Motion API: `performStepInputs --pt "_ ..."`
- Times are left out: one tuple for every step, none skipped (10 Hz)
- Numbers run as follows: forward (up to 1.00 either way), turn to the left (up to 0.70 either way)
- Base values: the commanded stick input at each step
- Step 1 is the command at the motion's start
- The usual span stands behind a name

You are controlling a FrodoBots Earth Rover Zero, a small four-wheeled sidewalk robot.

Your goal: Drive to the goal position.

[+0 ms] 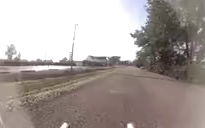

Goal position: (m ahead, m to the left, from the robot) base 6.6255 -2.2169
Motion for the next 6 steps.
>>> performStepInputs --pt "0.70 0.00" --pt "0.70 -0.07" --pt "0.70 -0.25" --pt "0.70 -0.35" --pt "0.70 -0.35" --pt "0.70 -0.35"
